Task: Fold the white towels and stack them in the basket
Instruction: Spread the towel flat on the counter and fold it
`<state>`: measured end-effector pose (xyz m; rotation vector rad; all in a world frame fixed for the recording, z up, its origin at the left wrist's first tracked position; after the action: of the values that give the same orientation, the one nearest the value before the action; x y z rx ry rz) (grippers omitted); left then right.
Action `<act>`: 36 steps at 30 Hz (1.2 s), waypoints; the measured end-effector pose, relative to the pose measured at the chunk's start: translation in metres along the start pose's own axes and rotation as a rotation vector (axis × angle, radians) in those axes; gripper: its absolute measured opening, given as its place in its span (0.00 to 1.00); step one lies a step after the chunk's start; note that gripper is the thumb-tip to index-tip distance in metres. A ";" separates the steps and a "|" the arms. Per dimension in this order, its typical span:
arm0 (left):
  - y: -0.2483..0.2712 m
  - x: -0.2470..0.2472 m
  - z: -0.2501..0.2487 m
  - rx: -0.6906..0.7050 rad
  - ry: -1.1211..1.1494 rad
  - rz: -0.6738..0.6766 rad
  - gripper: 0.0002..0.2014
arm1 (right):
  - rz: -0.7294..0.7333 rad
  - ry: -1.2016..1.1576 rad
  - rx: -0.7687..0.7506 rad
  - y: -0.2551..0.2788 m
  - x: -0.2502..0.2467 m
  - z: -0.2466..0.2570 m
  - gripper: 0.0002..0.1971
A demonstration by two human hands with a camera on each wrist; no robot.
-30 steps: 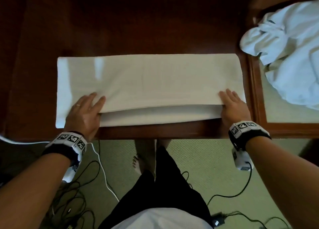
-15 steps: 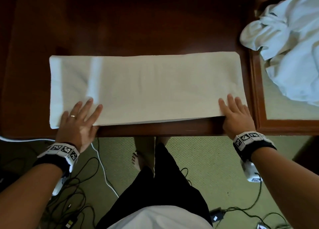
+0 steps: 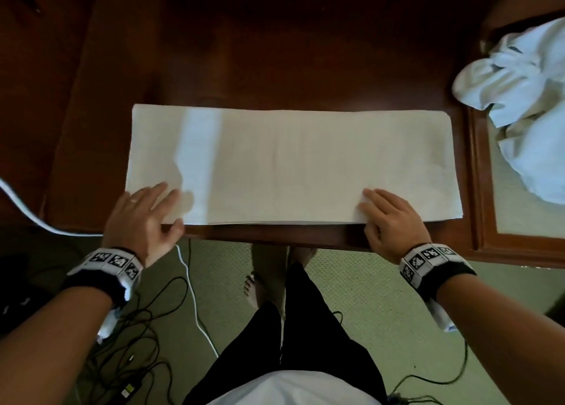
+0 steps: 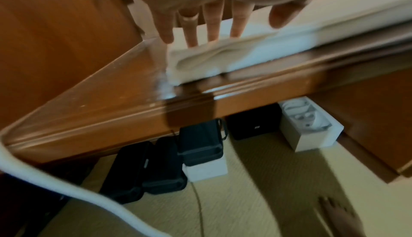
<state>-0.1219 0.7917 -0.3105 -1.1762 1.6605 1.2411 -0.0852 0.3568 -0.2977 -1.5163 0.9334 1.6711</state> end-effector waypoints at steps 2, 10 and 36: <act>-0.018 -0.006 -0.025 0.036 0.030 -0.064 0.34 | -0.051 -0.013 0.063 -0.024 -0.007 0.013 0.20; -0.072 0.029 -0.057 0.014 -0.072 0.047 0.35 | 0.298 0.002 0.252 -0.061 0.040 0.056 0.34; -0.097 0.051 -0.119 -0.134 0.058 -0.016 0.40 | 0.228 0.086 0.628 -0.043 0.008 -0.113 0.37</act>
<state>-0.0493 0.6538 -0.3548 -1.3156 1.6272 1.3371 0.0076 0.2812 -0.3154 -1.0849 1.5486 1.2800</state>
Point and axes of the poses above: each hand's wrist, its own y-axis away from the middle knuckle, its own x-axis out of the palm, z = x × y, the point moved 8 cm from there along -y, towards the middle knuckle, and after that the axes turned 9 degrees about y, right-handed, at the moved point
